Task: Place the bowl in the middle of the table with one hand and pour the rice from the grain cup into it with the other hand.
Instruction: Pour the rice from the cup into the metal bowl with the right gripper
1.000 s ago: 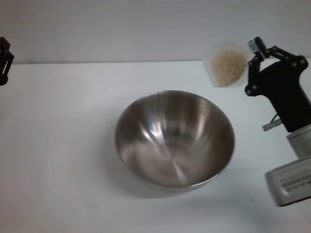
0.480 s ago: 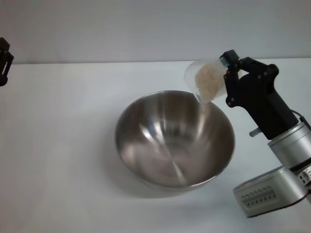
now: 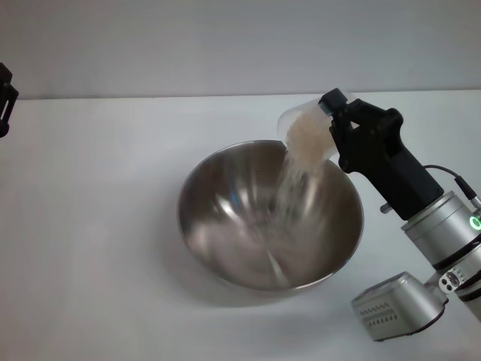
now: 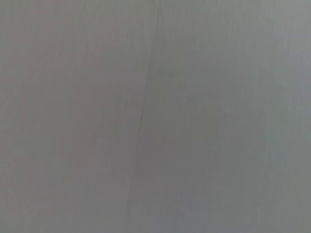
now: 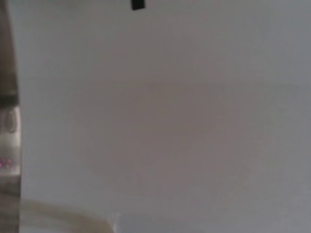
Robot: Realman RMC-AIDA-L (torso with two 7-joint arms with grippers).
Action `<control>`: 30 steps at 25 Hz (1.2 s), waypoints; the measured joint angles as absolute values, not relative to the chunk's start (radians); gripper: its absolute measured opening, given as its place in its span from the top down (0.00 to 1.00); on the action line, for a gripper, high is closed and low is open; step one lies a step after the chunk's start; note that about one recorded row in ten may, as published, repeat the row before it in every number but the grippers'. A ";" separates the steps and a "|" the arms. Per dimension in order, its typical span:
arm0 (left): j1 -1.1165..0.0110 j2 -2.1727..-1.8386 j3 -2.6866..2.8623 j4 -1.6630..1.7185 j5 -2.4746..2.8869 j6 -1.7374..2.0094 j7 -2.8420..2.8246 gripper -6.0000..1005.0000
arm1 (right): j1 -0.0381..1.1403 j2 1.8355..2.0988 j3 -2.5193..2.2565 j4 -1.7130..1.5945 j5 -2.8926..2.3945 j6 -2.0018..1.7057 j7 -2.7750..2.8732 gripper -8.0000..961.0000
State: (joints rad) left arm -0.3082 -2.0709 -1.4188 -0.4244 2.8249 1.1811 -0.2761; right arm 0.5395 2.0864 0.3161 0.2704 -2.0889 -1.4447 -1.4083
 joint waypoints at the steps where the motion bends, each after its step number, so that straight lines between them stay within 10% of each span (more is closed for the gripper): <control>1: -0.308 -2.071 -1.419 -0.425 2.825 1.181 -0.276 0.20 | 0.540 2.086 0.315 0.269 -2.093 -1.443 -1.422 0.98; 30: -0.307 -2.071 -1.419 -0.427 2.824 1.181 -0.314 0.20 | 0.595 2.082 0.303 0.112 -2.293 -1.479 -1.610 0.98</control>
State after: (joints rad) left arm -0.3068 -2.0708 -1.4189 -0.4265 2.8240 1.1809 -0.3142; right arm 0.5945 2.0817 0.3031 0.1119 -2.2928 -1.4789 -1.6100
